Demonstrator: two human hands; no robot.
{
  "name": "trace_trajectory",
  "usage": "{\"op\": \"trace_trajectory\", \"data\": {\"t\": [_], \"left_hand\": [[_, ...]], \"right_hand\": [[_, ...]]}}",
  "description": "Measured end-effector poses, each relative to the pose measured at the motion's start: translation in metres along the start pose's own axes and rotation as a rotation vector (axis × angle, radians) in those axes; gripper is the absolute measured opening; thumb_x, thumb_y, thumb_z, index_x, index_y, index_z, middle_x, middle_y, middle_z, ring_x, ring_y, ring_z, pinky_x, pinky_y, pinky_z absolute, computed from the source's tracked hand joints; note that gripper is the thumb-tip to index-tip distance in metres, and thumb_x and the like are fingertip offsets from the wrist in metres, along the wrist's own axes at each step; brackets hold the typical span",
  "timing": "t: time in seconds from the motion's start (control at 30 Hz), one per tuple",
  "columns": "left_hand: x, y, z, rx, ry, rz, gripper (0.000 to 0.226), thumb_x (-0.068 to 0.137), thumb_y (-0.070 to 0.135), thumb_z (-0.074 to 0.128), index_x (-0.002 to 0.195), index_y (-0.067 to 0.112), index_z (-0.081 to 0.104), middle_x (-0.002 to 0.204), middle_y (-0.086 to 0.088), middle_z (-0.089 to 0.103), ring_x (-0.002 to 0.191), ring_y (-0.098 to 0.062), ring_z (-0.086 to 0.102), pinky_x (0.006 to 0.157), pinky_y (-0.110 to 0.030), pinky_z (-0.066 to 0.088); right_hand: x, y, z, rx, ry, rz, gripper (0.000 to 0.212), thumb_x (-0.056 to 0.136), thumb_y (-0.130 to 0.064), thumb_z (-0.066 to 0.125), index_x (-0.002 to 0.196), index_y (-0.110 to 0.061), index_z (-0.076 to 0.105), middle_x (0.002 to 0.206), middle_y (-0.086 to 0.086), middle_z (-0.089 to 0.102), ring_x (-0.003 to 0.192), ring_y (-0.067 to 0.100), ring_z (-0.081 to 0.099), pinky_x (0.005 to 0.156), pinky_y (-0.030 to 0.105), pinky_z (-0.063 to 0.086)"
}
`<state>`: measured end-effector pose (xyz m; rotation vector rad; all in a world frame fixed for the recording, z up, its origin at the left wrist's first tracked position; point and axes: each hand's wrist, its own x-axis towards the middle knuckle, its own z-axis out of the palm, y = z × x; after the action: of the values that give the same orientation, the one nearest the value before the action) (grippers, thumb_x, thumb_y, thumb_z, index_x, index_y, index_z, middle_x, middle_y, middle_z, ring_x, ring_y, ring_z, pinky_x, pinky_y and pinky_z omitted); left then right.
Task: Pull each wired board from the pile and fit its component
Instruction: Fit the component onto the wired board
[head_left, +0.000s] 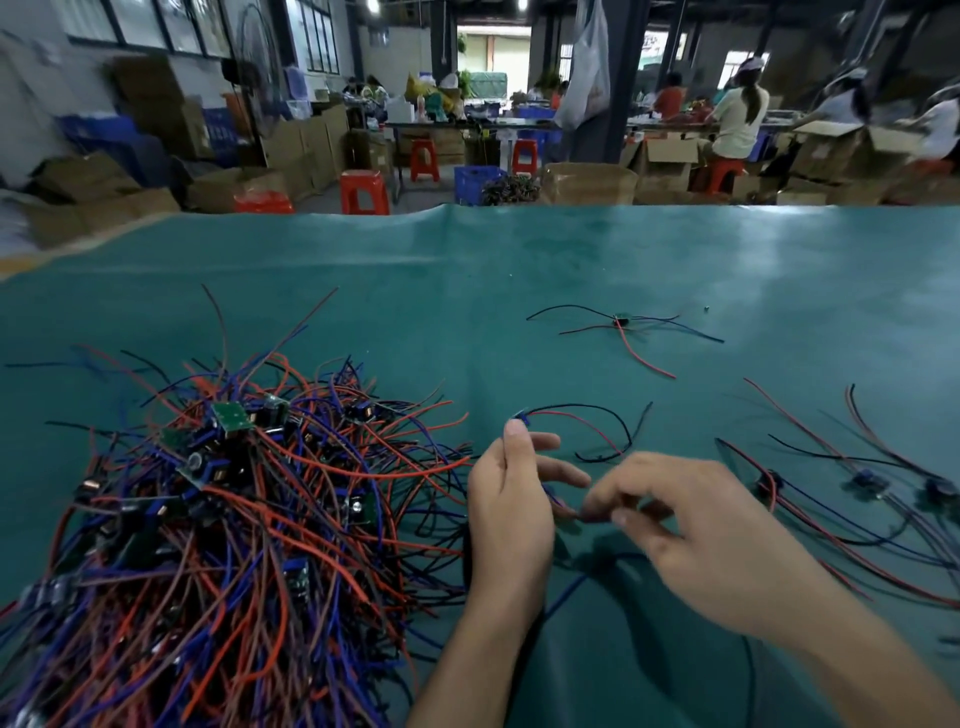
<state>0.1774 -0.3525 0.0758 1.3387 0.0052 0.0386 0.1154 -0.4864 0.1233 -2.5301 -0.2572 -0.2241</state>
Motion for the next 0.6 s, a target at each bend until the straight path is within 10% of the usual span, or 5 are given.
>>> {"op": "trace_trajectory", "data": {"t": [0.1,0.23,0.33,0.47,0.6], "left_hand": [[-0.002,0.0,0.001,0.061,-0.058,0.042,0.043,0.11,0.028,0.036,0.083,0.01,0.064,0.046,-0.001,0.054,0.041,-0.014,0.047,0.044,-0.023,0.04],[-0.007,-0.004,0.003,0.316,-0.263,0.249,0.039,0.101,0.037,0.043,0.078,0.012,0.062,0.053,-0.002,0.055,0.05,-0.015,0.047,0.054,-0.035,0.043],[-0.013,-0.006,0.003,0.526,-0.382,0.386,0.037,0.098,0.041,0.045,0.088,0.011,0.063,0.071,-0.009,0.061,0.066,-0.028,0.054,0.065,-0.046,0.048],[-0.016,-0.007,0.003,0.669,-0.455,0.389,0.025,0.094,0.046,0.045,0.085,0.026,0.057,0.073,-0.013,0.058,0.072,-0.034,0.053,0.065,-0.048,0.047],[-0.014,0.0,0.002,0.319,-0.538,0.141,0.039,0.092,0.048,0.041,0.101,0.024,0.071,0.066,-0.002,0.066,0.059,-0.019,0.058,0.057,-0.032,0.047]], "right_hand": [[0.003,0.011,0.0,0.195,-0.169,0.136,0.028,0.083,-0.002,0.071,0.081,-0.029,0.079,0.08,-0.013,0.076,0.077,0.005,0.071,0.083,0.035,0.057],[0.016,0.017,0.012,0.482,0.339,0.248,0.02,0.091,-0.033,0.072,0.075,-0.022,0.077,0.067,-0.002,0.072,0.061,0.006,0.06,0.063,0.034,0.05],[0.019,0.018,0.019,0.559,0.417,0.339,0.03,0.089,-0.047,0.071,0.075,-0.021,0.075,0.061,-0.002,0.068,0.056,0.009,0.057,0.056,0.033,0.046],[0.018,0.022,0.015,0.774,0.398,0.31,0.005,0.084,-0.017,0.078,0.08,-0.013,0.08,0.067,0.0,0.071,0.057,0.005,0.055,0.052,0.016,0.041],[0.017,0.026,0.01,0.978,0.33,0.363,0.012,0.092,-0.01,0.067,0.099,-0.011,0.077,0.091,0.011,0.079,0.078,0.015,0.068,0.067,0.027,0.042]]}}
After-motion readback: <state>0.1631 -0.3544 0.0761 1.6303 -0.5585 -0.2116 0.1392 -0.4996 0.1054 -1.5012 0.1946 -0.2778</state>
